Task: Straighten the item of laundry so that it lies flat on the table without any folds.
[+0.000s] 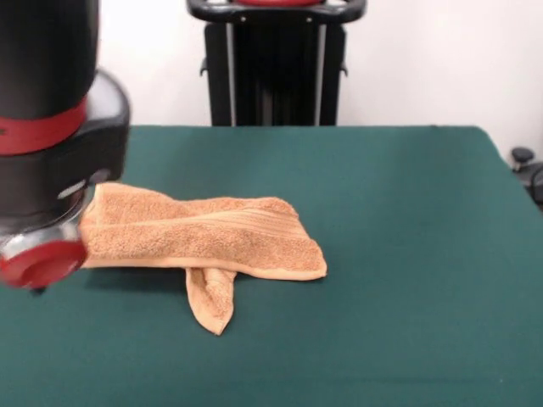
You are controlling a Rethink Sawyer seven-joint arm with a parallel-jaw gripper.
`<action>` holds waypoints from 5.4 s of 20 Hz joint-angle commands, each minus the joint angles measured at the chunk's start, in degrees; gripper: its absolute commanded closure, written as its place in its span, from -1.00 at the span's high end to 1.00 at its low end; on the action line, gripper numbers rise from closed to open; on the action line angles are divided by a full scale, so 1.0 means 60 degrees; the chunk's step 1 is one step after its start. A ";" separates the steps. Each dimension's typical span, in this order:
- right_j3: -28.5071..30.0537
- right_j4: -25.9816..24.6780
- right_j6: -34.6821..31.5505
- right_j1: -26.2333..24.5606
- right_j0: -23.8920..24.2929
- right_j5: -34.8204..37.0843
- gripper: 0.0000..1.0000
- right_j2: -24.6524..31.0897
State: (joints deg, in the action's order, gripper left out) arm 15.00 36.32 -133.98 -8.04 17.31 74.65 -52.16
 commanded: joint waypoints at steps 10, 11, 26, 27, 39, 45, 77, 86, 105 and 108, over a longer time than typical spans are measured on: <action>0.2764 -0.0243 0.0456 0.1409 -0.0574 -0.1701 -1.00 0.2510; 0.2944 -0.0381 0.0587 0.1498 -0.0640 -0.1712 -1.00 0.2577; 0.5431 -0.1661 0.0840 0.2879 -0.1294 -0.3056 -1.00 0.3884; 0.5576 -0.1763 0.0831 0.2953 -0.1323 -0.3222 -1.00 0.3971; 0.7101 -0.2519 0.0514 0.3800 -0.1714 -0.4462 -1.00 0.4815; 0.7502 -0.2821 0.0068 0.3894 -0.1822 -0.5017 -1.00 0.5048; 0.8296 -0.3285 -0.0053 0.4414 -0.1788 -0.5645 -1.00 0.5985; 0.8385 -0.3506 -0.0668 0.4341 -0.2197 -0.4814 -1.00 0.5647; 0.6372 -0.4317 -0.1915 0.3131 -0.2427 -0.2097 -1.00 0.3717; 0.6101 -0.4243 -0.1922 0.2939 -0.2246 -0.2116 -1.00 0.3635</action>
State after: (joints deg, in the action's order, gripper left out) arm 52.55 12.31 -133.99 15.55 3.16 57.26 -31.84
